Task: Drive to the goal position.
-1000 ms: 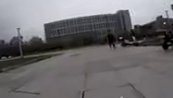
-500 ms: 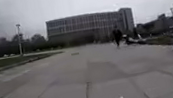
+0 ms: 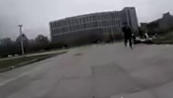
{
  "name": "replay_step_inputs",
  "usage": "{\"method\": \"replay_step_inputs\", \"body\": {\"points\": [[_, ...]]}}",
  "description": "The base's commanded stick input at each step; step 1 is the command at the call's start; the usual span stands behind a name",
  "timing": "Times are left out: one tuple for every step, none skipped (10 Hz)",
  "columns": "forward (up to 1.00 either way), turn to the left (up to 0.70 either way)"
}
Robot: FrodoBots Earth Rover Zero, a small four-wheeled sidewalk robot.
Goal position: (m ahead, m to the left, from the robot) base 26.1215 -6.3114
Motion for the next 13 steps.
{"method": "replay_step_inputs", "body": {"points": [[1.00, 0.05], [1.00, 0.05], [1.00, 0.05], [1.00, 0.05], [1.00, -0.21], [1.00, -0.35], [1.00, -0.35], [1.00, -0.35], [1.00, -0.35], [1.00, -0.35], [1.00, -0.34], [1.00, -0.01], [1.00, 0.05]]}}
